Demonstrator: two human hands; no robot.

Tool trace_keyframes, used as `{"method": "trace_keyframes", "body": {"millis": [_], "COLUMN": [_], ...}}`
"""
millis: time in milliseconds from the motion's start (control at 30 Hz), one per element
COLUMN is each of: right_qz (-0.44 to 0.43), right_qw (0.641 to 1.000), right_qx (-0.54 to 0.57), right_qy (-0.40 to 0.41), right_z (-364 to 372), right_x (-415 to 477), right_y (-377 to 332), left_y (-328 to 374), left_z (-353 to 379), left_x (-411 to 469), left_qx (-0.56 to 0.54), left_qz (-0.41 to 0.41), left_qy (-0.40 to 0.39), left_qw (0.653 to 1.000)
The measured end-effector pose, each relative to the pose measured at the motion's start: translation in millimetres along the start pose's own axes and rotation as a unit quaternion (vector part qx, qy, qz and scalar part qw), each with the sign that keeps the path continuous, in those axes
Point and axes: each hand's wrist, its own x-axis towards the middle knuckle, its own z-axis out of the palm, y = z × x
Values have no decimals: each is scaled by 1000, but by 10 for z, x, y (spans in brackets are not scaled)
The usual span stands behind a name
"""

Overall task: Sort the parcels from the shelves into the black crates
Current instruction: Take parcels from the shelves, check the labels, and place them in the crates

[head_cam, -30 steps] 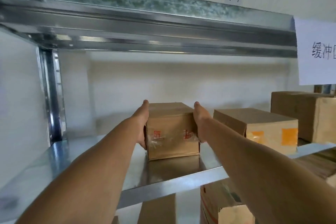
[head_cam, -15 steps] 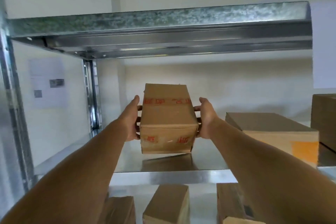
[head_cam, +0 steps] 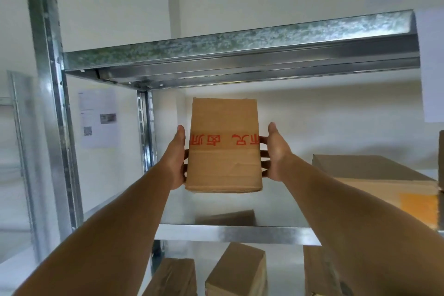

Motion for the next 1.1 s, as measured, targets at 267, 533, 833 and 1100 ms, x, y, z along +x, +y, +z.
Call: {"method": "trace_keyframes", "body": {"millis": [267,533,833,1100], "right_qz": [-17,-21,-16,-21], "right_qw": [1000,1000,1000,997], "right_qx": [-15,10,25,-38], "right_qy": [10,10,5,56], "right_z": [-71,-142,-226,-259], "right_x": [-178,-407,-593,-637], "right_y": [35,58,8,78], "left_y": [-23,-11,-44,-35], "left_z": [9,-23,-71,-57], "left_x": [-169,-381,-519,-575], "left_qx": [64,32,-36,74], "left_qz": [-5,12,20,26], "left_qy": [9,3,-30,11], "left_qw": [998,999,999,997]}}
